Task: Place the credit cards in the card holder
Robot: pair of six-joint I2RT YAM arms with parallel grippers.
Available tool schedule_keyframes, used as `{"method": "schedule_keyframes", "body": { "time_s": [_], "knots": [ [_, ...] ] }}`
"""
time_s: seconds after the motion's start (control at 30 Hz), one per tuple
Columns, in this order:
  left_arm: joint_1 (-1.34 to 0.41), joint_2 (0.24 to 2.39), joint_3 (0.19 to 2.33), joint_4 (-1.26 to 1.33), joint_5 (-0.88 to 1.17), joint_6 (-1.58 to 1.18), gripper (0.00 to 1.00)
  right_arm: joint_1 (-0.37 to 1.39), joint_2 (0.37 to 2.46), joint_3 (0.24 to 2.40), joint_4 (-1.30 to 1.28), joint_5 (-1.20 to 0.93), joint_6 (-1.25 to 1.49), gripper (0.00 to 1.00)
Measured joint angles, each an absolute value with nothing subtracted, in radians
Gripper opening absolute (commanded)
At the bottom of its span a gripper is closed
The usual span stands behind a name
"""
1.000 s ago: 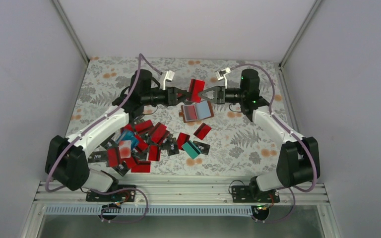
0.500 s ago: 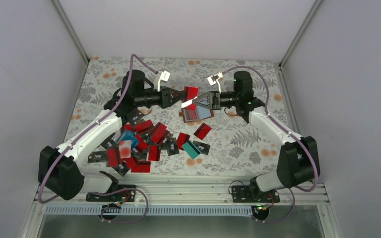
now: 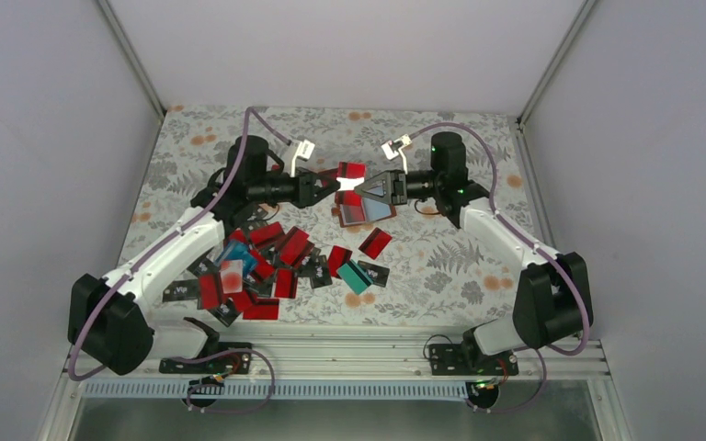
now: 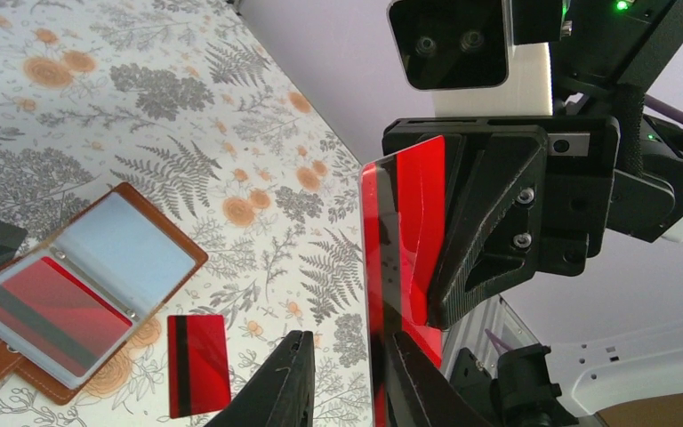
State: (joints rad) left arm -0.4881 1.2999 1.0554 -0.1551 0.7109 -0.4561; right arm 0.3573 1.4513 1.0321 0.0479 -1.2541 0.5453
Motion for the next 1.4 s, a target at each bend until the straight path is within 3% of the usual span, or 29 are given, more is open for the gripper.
{"method": "schedule_keyframes", "body": {
  "time_s": [0.1,0.27,0.4,0.43,0.57,0.63,0.83,1.1,1.4],
  "knots": [
    [-0.488,1.297,1.048,-0.149,0.725,-0.457,0.18,0.366,1.451,1.033,0.047,-1.254,0.545,0.04],
    [-0.488,1.295,1.044,-0.127,0.755,-0.465,0.04,0.373,1.451,1.035,0.048,-1.256,0.545,0.04],
    [-0.484,1.294,1.040,-0.098,0.788,-0.483,0.02,0.373,1.452,1.035,0.047,-1.246,0.545,0.05],
    [-0.484,1.292,1.035,-0.088,0.796,-0.487,0.02,0.373,1.452,1.036,0.048,-1.247,0.545,0.07],
    [-0.482,1.289,1.019,-0.060,0.801,-0.501,0.02,0.373,1.455,1.044,0.015,-1.231,0.528,0.41],
    [-0.485,1.289,1.014,-0.068,0.780,-0.501,0.02,0.375,1.465,1.073,-0.048,-1.190,0.483,0.46],
    [-0.484,1.328,0.977,-0.084,0.698,-0.510,0.02,0.371,1.537,1.129,-0.194,-0.936,0.411,0.37],
    [-0.486,1.507,0.968,-0.076,0.612,-0.555,0.02,0.362,1.795,1.190,-0.308,-0.687,0.391,0.29],
    [-0.490,1.675,1.030,-0.036,0.594,-0.624,0.02,0.318,1.903,1.261,-0.373,-0.467,0.363,0.28]
  ]
}}
